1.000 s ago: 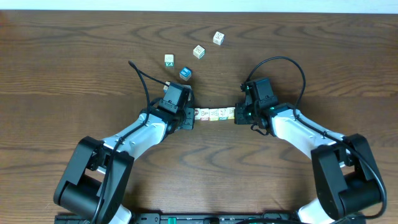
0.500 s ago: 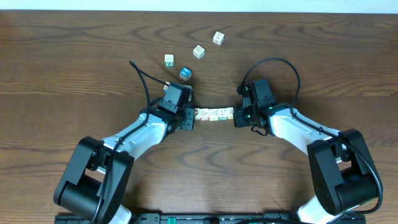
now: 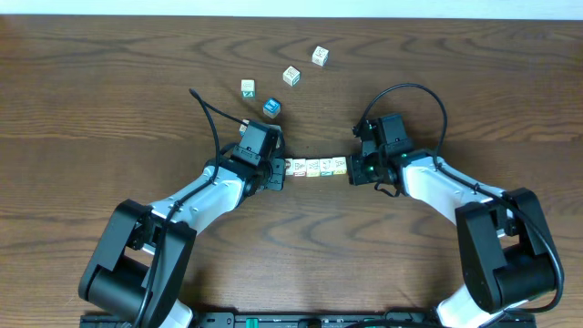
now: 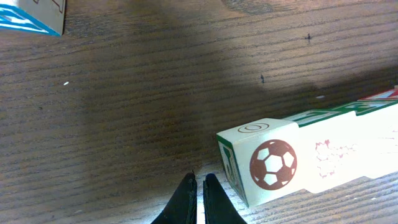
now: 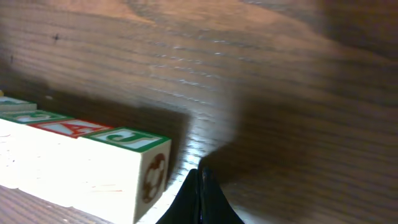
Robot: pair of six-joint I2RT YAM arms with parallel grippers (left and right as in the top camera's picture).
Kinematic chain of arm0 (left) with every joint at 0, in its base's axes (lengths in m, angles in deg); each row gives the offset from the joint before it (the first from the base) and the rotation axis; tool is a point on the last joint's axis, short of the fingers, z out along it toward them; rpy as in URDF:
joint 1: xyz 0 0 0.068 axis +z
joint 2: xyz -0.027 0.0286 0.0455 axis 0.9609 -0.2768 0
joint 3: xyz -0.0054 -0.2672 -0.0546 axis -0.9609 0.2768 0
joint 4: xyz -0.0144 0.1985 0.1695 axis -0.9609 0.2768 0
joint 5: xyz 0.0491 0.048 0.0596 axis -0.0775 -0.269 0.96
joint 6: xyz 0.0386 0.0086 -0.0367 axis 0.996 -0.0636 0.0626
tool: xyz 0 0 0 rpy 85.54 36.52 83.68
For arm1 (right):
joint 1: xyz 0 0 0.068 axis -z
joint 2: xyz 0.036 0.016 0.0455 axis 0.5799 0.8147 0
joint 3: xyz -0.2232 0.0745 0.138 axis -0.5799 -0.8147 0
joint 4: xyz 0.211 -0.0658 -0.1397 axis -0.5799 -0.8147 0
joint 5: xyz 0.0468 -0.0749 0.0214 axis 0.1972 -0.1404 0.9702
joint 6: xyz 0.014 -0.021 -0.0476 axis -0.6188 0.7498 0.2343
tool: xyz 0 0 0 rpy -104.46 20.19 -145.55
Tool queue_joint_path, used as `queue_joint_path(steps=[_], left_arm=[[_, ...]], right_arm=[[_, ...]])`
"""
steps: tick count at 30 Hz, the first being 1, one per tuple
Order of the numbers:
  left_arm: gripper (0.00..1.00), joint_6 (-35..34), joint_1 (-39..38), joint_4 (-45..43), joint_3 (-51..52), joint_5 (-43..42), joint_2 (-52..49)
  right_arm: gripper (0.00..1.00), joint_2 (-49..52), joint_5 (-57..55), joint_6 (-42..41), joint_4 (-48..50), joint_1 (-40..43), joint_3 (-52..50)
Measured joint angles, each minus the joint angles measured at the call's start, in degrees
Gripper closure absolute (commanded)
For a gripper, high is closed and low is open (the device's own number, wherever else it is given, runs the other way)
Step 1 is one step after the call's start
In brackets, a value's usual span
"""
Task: Lift 5 blocks
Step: 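Press both grippers inward against the row's two ends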
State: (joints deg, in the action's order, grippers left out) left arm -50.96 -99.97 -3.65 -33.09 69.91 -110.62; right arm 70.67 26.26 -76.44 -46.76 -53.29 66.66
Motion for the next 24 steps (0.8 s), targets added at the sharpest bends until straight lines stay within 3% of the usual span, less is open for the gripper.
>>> queue_joint_path(steps=[24], left_arm=[[0.93, 0.0, 0.0, -0.1, 0.0, 0.0, 0.0]], right_arm=[[0.99, 0.1, 2.6, -0.3, -0.2, 0.4, 0.1]])
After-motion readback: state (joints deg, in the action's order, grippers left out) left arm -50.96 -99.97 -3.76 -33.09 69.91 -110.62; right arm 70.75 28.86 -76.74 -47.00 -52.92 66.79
